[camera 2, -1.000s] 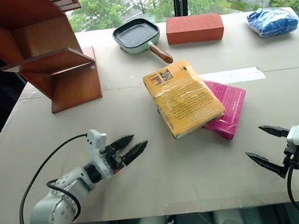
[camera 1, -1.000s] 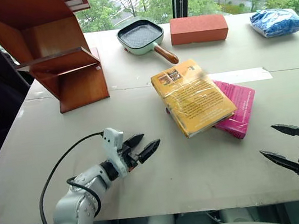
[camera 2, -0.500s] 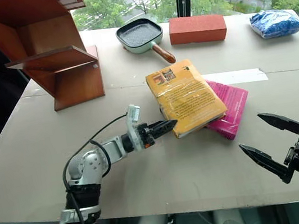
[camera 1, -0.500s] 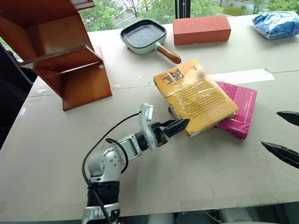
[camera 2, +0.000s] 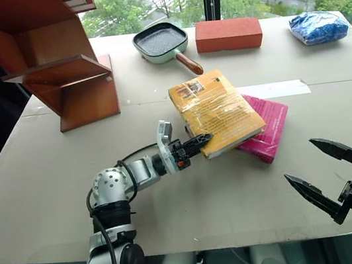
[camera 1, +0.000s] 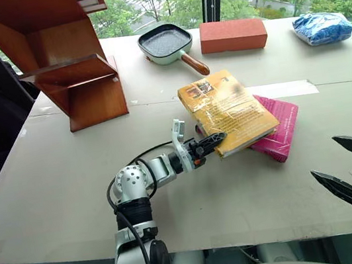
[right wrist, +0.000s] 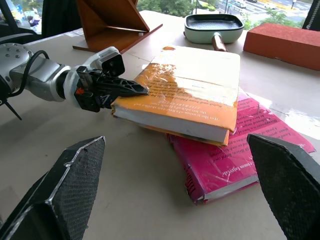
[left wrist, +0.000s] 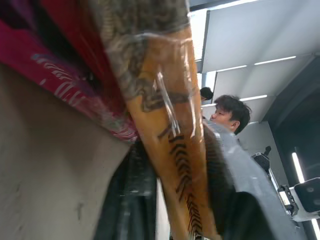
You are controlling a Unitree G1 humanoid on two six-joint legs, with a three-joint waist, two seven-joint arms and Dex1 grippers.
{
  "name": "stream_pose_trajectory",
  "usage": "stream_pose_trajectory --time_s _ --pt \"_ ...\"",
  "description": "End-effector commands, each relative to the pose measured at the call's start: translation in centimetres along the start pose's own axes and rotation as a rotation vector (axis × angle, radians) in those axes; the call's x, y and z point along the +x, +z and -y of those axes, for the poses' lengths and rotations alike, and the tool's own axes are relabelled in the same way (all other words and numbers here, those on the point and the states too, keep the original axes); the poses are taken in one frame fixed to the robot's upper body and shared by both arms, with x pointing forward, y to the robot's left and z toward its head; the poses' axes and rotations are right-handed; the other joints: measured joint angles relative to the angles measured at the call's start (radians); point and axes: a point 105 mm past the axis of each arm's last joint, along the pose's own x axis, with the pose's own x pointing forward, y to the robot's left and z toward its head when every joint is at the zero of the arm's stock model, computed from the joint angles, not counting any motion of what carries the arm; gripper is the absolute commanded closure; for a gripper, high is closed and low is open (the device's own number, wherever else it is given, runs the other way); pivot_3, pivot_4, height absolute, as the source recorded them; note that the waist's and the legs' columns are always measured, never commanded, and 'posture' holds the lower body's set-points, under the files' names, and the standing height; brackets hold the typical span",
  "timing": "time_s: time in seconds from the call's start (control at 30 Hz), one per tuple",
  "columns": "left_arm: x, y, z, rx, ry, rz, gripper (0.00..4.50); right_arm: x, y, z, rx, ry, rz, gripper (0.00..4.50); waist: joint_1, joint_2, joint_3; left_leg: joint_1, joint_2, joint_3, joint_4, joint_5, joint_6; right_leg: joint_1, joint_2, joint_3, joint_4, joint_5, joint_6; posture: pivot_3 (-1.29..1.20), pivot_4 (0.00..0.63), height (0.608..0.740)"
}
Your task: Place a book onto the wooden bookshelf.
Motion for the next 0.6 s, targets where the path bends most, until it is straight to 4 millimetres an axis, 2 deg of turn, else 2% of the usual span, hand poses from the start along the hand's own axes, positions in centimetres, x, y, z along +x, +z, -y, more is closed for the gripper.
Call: stream_pose_trajectory --time_s 0.03,0.1,0.17,0.3,0.4,0.47,0.5,0.57,0.6 --pt "-0.6 1.2 3.4 0.102 -0.136 0.050 4.46 0.2 1.0 -0.2 -0.051 0.005 0.025 0.00 -0.005 0.000 0.000 0.000 0.000 0.000 0.000 0.000 0.000 0.000 0.000 0.000 0.000 0.000 0.000 0.00 0.150 0.740" --pt "-1.4 1.5 6.0 0.256 -0.194 0.048 4.46 0.5 1.0 -0.1 -0.049 0.016 0.032 0.00 -0.011 -0.002 0.001 0.000 0.000 0.000 0.000 0.000 0.000 -0.001 0.000 0.001 0.000 0.002 -0.004 0.00 0.150 0.740" --pt "-1.8 2.0 7.7 0.493 -0.161 0.037 4.46 1.0 1.1 0.1 -0.050 0.037 0.042 0.00 -0.014 -0.004 0.003 0.000 0.001 0.001 0.000 0.000 0.000 -0.002 0.000 0.002 0.001 0.002 -0.004 0.00 0.150 0.740" --pt "-2.3 5.3 10.0 0.980 -0.022 0.074 4.46 2.2 1.6 0.6 -0.046 0.089 0.084 0.00 -0.009 -0.004 0.003 0.001 0.001 0.002 0.000 0.000 -0.001 -0.002 0.000 0.003 0.002 0.003 -0.006 0.00 0.150 0.740" --pt "-3.3 9.6 11.8 1.504 0.188 0.103 4.46 3.5 2.1 1.1 -0.044 0.146 0.111 0.00 -0.008 -0.005 0.005 0.000 0.000 0.002 0.000 0.001 -0.001 -0.002 0.000 0.003 0.002 0.004 -0.006 0.00 0.150 0.740" --pt "-4.3 12.4 13.2 1.790 0.336 0.134 4.46 4.3 2.4 1.4 -0.042 0.181 0.127 0.00 -0.008 -0.006 0.006 0.001 0.000 0.003 0.000 0.001 -0.001 -0.002 0.000 0.004 0.002 0.004 -0.007 0.00 0.150 0.740" --pt "-5.4 14.2 14.1 1.997 0.480 0.118 4.46 4.8 2.7 1.6 -0.042 0.205 0.140 0.00 -0.009 -0.007 0.006 0.000 0.000 0.003 0.000 0.001 -0.001 -0.002 0.000 0.004 0.001 0.004 -0.007 0.00 0.150 0.740" --pt "-7.0 16.3 15.3 2.280 0.680 0.057 4.46 5.6 3.1 1.9 -0.043 0.237 0.159 0.00 -0.011 -0.008 0.009 0.000 0.000 0.005 -0.001 0.001 -0.001 -0.003 0.001 0.005 0.001 0.004 -0.007 0.00 0.150 0.740" --pt "-7.6 17.1 16.0 2.356 0.749 0.042 4.46 6.0 3.4 1.9 -0.041 0.250 0.174 0.00 -0.012 -0.008 0.009 -0.001 0.000 0.006 -0.003 0.001 -0.001 -0.005 0.000 0.006 0.000 0.004 -0.006 0.00 0.150 0.740"
